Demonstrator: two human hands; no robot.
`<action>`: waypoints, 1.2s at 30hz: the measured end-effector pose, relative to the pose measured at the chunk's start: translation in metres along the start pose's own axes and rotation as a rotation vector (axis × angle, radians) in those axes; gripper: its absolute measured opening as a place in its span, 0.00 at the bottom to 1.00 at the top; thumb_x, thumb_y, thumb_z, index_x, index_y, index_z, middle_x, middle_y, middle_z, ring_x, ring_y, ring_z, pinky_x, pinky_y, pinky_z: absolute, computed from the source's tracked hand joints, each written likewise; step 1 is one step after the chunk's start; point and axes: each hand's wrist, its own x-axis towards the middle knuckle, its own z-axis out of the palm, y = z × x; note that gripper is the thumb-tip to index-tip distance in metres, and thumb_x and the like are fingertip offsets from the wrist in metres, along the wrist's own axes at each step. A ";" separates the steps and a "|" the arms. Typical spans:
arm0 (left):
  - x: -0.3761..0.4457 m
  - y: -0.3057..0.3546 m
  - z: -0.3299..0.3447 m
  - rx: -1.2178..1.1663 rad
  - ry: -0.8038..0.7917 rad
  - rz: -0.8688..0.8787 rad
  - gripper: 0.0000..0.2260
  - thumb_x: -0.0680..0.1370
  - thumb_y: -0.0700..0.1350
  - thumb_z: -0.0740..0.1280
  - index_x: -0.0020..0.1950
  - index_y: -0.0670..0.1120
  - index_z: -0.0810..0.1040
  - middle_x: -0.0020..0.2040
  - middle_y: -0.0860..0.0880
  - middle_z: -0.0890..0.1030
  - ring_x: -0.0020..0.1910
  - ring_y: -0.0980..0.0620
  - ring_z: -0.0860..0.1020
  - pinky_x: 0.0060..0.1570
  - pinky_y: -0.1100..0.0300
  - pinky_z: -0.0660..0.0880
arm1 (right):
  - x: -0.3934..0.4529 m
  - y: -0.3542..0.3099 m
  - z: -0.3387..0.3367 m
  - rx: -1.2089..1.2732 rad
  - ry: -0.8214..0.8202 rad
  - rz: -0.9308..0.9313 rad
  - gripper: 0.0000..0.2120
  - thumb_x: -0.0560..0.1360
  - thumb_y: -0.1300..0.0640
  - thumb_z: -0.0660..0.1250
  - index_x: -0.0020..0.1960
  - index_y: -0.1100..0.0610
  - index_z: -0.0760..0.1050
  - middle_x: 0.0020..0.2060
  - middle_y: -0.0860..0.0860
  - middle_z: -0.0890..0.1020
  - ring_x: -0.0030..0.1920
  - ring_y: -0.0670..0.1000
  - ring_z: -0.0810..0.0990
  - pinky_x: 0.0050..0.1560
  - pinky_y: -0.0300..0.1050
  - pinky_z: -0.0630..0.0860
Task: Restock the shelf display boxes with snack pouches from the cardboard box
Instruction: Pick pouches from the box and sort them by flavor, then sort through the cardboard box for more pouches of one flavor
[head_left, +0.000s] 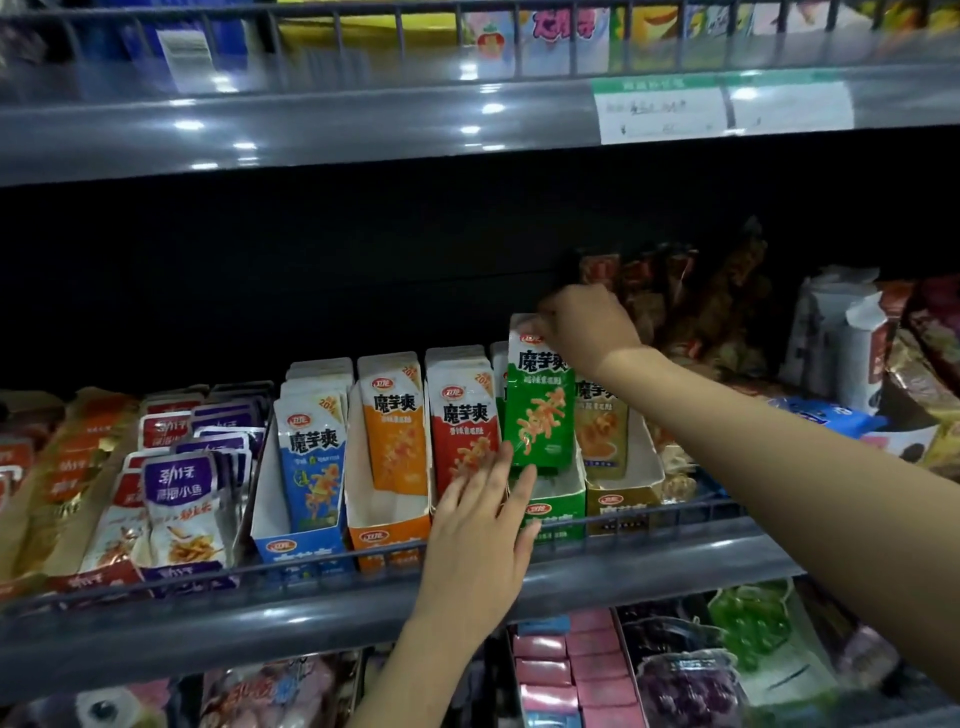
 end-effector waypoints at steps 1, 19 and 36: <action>0.000 0.000 0.000 0.004 -0.011 0.001 0.22 0.78 0.55 0.53 0.69 0.50 0.72 0.70 0.45 0.72 0.66 0.48 0.74 0.65 0.46 0.63 | 0.001 0.000 0.005 -0.009 -0.046 -0.019 0.09 0.78 0.58 0.63 0.44 0.62 0.79 0.43 0.60 0.81 0.46 0.61 0.80 0.42 0.48 0.75; -0.009 0.011 -0.002 -0.033 0.019 -0.037 0.24 0.78 0.55 0.53 0.71 0.48 0.69 0.72 0.45 0.69 0.72 0.47 0.65 0.67 0.46 0.56 | -0.054 0.026 0.045 0.205 0.074 -0.080 0.22 0.75 0.57 0.68 0.68 0.53 0.72 0.65 0.55 0.71 0.56 0.56 0.77 0.56 0.49 0.75; -0.149 0.120 -0.002 -0.590 -0.240 -0.298 0.26 0.79 0.58 0.48 0.76 0.51 0.60 0.78 0.50 0.52 0.76 0.55 0.49 0.73 0.57 0.46 | -0.368 0.064 0.061 0.339 0.084 0.218 0.16 0.73 0.52 0.67 0.61 0.53 0.77 0.49 0.50 0.79 0.47 0.53 0.79 0.46 0.45 0.76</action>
